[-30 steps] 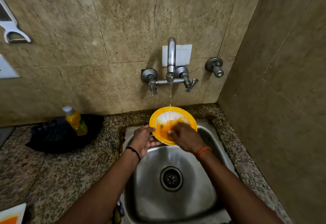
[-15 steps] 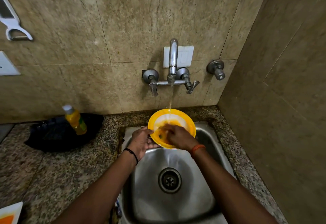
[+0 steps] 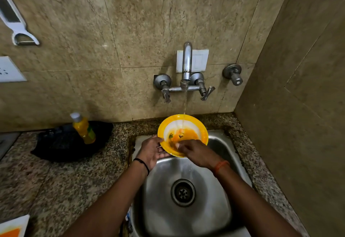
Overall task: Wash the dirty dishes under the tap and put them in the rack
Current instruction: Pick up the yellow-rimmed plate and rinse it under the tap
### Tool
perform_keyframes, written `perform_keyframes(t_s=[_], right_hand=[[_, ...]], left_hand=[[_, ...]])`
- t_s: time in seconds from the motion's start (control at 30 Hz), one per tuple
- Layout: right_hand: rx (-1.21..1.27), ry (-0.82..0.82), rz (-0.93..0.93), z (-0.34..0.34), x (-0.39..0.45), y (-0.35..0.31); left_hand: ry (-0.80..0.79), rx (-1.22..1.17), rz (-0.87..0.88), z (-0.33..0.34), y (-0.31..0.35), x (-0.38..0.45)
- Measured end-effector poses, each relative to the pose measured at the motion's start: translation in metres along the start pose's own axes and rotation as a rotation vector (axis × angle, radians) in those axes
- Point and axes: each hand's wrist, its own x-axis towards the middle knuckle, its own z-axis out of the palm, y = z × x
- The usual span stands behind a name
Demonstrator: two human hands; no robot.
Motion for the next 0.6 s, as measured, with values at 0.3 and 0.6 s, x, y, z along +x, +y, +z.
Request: perform_keyframes(t_s=[0.3, 0.6], right_hand=[[0.531, 0.507, 0.478, -0.021, -0.002, 0.001], [1.381, 0.046, 0.808, 0.005, 0.003, 0.021]], left_hand=[[-0.023, -0.05, -0.114, 0.003, -0.007, -0.001], [0.151, 0.351, 0.103, 0.005, 0.025, -0.003]])
